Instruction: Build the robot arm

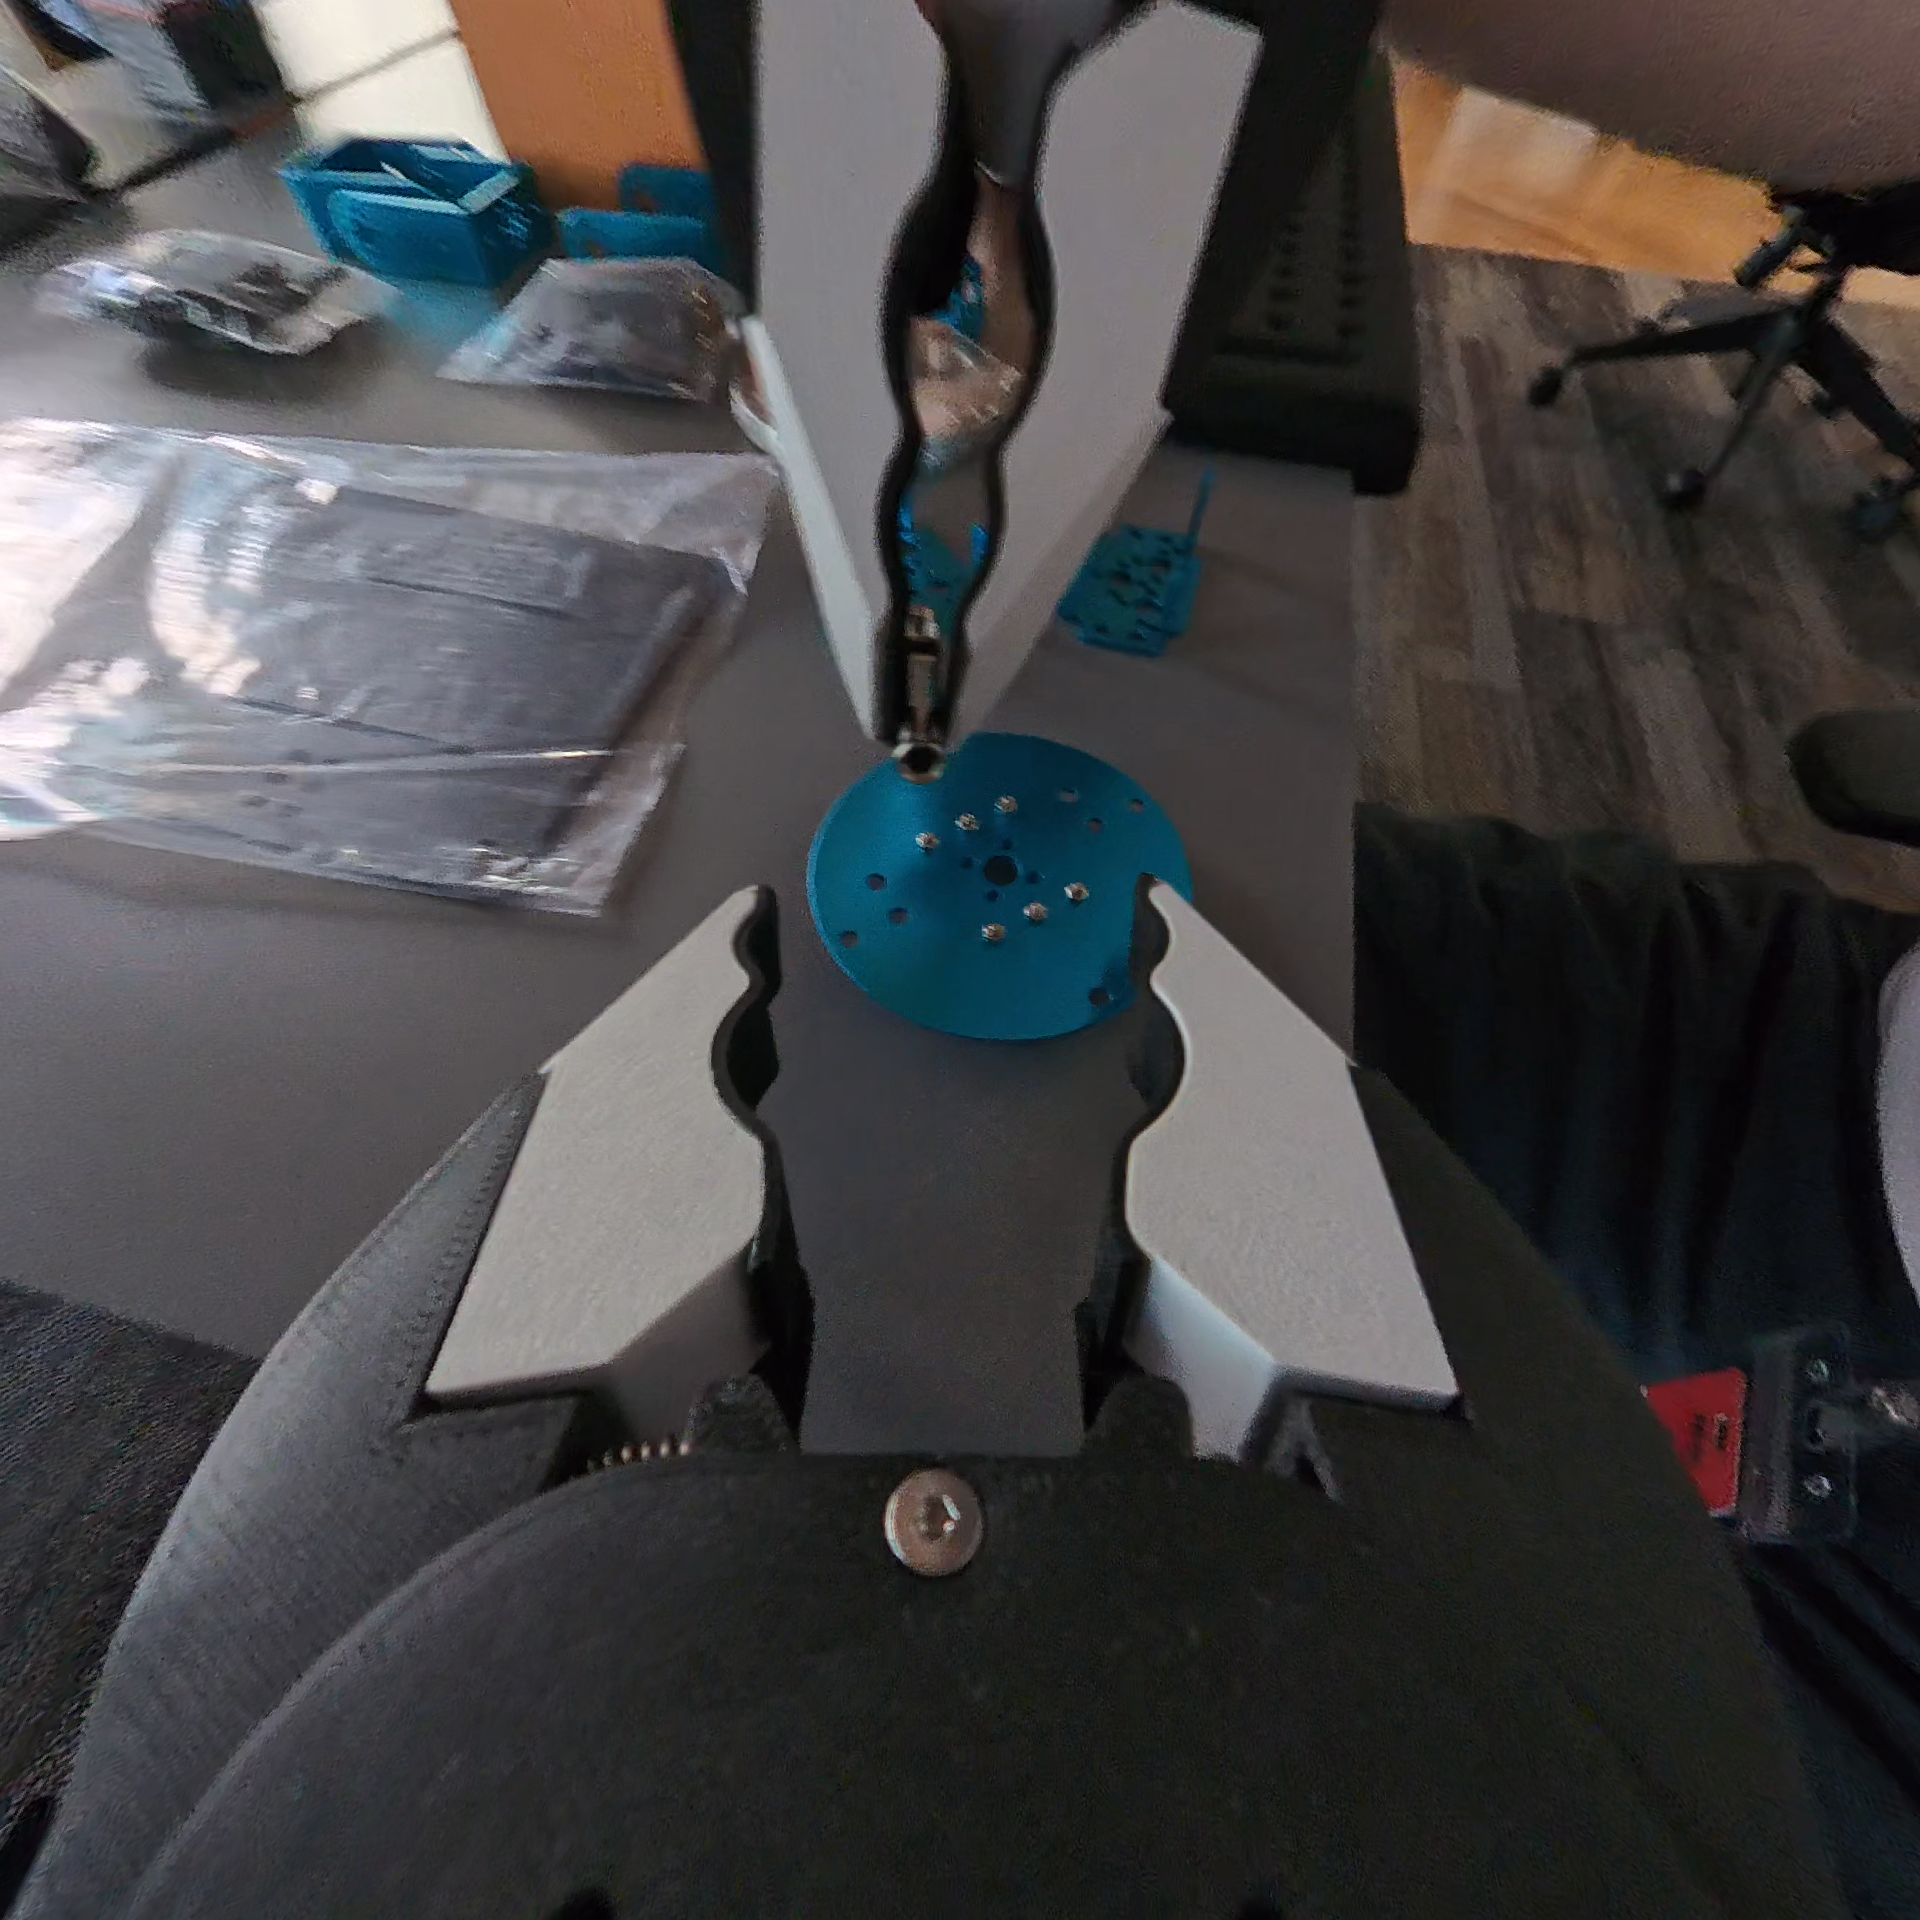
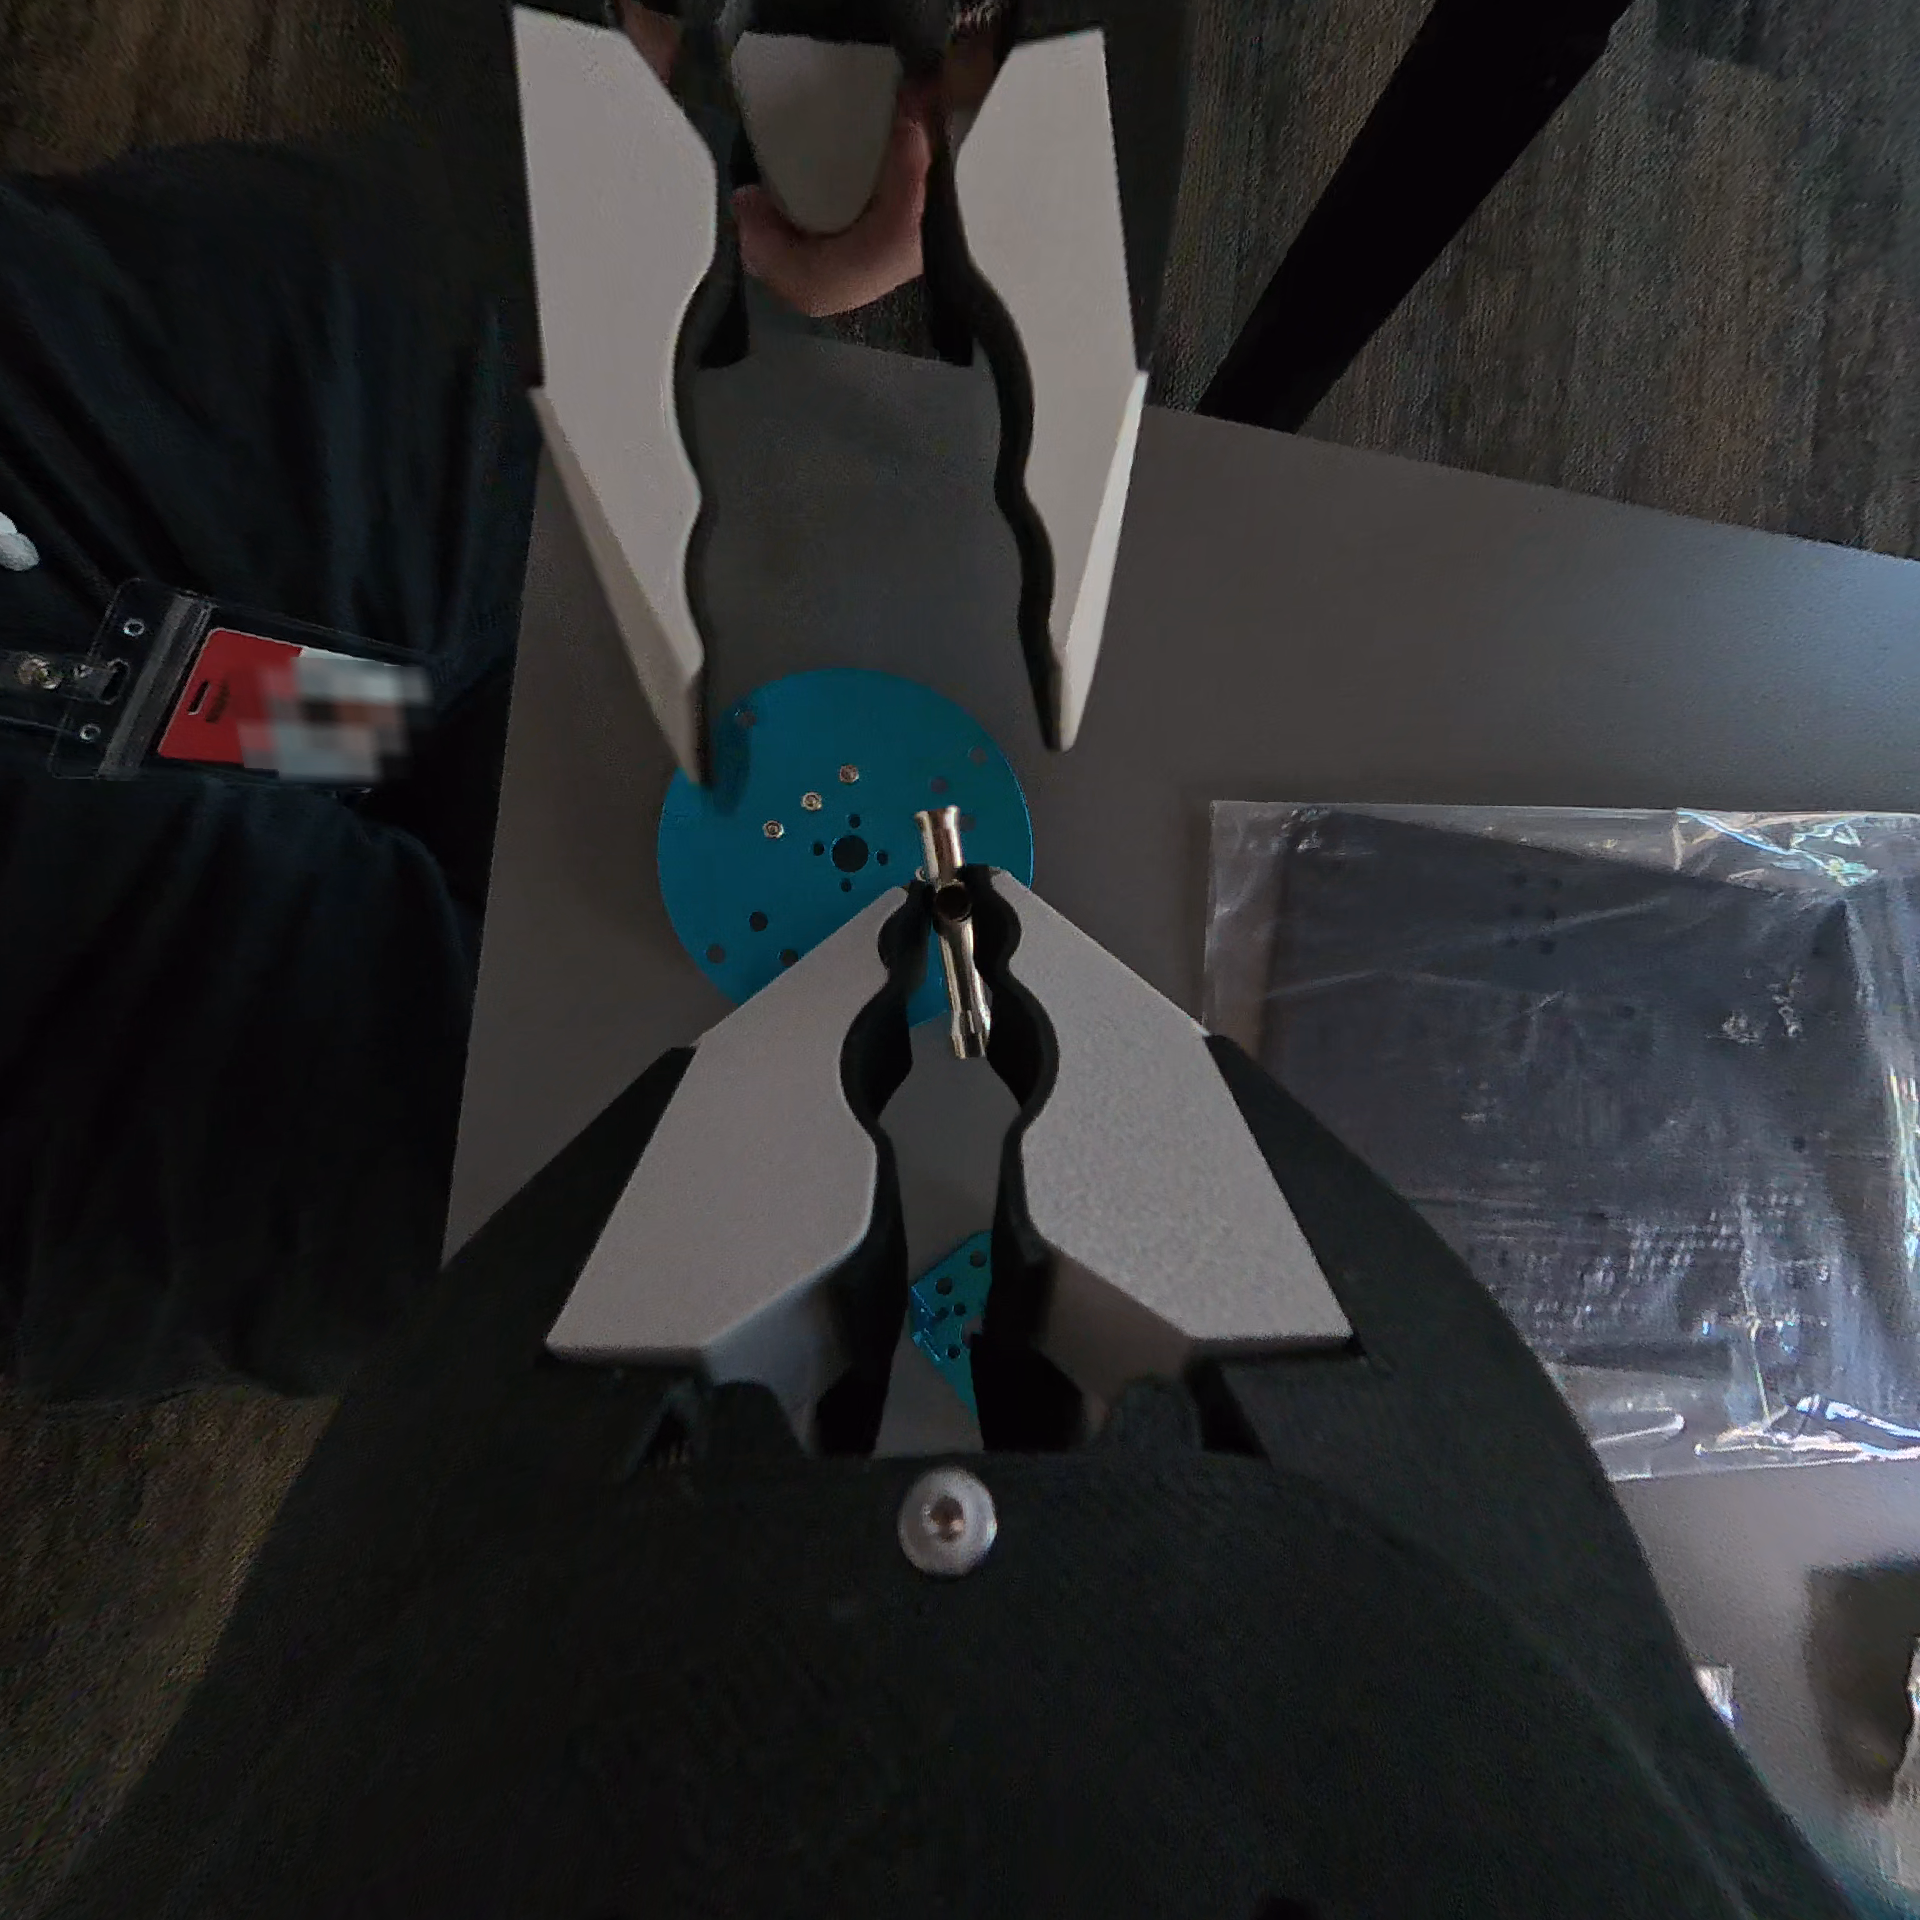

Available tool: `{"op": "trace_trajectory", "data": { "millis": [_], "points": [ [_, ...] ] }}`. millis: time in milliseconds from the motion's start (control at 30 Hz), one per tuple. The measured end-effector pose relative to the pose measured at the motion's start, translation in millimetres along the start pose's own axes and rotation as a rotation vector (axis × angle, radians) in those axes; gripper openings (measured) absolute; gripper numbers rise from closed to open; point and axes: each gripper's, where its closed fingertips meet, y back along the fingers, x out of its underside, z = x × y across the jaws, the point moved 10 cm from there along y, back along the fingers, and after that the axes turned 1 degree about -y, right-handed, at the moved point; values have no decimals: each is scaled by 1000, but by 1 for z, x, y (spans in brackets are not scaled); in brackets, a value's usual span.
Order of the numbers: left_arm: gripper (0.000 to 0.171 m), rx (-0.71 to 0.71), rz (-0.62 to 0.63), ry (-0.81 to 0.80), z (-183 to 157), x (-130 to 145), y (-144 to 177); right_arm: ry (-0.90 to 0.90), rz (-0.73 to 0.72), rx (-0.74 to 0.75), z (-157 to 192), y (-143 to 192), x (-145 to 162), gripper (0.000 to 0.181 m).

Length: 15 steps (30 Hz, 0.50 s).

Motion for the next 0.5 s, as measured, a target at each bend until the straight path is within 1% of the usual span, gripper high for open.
{"op": "trace_trajectory", "data": {
  "millis": [67,100,167,267,300,333,367,467,500],
  "points": [
    [48,-24,-45,-25,-3,-10,7,-12,-30,-1,4,2,0,8],
    [44,-42,-55,-50,-5,-16,8,-18,-43,0,8,3,0,8],
    [39,-82,-29,-113,-10,-27,6,0,-65,15,15,6,-1,8],
    [29,-63,2,-168,-16,-38,1,25,-82,53,23,12,-2,8],
    [23,-58,6,-173,-17,-40,1,19,-86,55,23,14,-1,8],
    [13,-48,19,-184,-17,-42,0,11,-99,49,24,15,-1,8],
    [7,-38,34,-196,-18,-43,-1,4,-110,54,24,16,0,8],
    [7,-61,69,-251,-19,-46,-4,-17,-122,45,22,16,3,8],
    [11,-71,82,-269,-20,-46,-6,-26,-125,34,21,16,2,8]
  ]
}}
